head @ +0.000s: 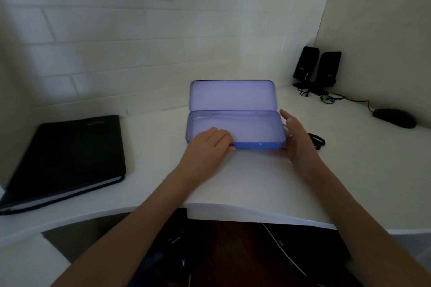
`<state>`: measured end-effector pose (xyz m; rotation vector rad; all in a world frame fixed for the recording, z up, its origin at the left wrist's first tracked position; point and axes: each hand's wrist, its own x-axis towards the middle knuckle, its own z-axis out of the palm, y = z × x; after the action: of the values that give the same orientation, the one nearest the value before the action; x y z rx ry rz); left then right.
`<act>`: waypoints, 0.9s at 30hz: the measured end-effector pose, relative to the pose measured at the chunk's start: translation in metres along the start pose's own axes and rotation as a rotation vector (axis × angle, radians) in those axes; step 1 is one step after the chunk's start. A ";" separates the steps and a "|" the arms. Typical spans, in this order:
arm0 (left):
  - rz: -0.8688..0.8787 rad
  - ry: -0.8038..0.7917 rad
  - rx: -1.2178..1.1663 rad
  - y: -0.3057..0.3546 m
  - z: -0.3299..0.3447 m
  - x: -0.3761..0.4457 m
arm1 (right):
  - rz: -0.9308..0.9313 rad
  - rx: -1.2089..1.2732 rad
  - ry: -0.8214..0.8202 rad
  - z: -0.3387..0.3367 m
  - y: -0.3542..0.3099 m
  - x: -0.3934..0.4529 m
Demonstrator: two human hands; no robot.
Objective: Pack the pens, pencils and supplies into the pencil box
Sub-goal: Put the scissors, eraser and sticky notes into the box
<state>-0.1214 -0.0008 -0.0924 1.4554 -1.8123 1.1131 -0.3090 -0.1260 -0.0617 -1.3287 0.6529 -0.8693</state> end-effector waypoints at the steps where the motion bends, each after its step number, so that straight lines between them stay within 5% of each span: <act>1: 0.051 -0.008 0.006 0.001 0.000 0.000 | -0.018 0.033 -0.039 -0.004 0.002 -0.001; 4: 0.080 0.009 -0.048 0.005 -0.005 0.001 | -0.024 0.107 -0.014 -0.014 0.006 -0.004; 6: -0.068 0.028 -0.109 0.004 -0.011 0.000 | -0.004 0.087 0.026 -0.015 0.005 -0.010; 8: -0.355 0.082 -0.186 -0.002 -0.016 -0.002 | 0.018 0.061 -0.008 -0.015 0.005 -0.014; 12: -1.248 0.303 -0.681 -0.022 -0.025 -0.001 | 0.032 0.108 -0.055 -0.015 0.006 -0.021; 15: -1.610 0.176 -1.011 -0.033 -0.023 0.003 | 0.039 0.107 -0.081 -0.014 0.006 -0.027; 18: -1.433 -0.102 -0.879 -0.037 -0.014 -0.004 | 0.018 0.061 -0.123 -0.011 0.008 -0.032; 21: -1.338 -0.147 -0.811 -0.040 -0.012 -0.011 | -0.039 -0.103 -0.074 -0.007 0.007 -0.032; 24: -1.323 -0.131 -0.838 -0.041 -0.013 -0.011 | -0.194 -0.299 0.282 -0.016 0.007 -0.023; 27: -1.306 -0.130 -0.811 -0.040 -0.012 -0.010 | -0.393 -0.748 0.639 -0.043 0.009 -0.009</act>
<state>-0.0813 0.0118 -0.0845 1.6435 -0.7693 -0.3388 -0.3481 -0.1418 -0.0781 -1.8936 1.3304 -1.4822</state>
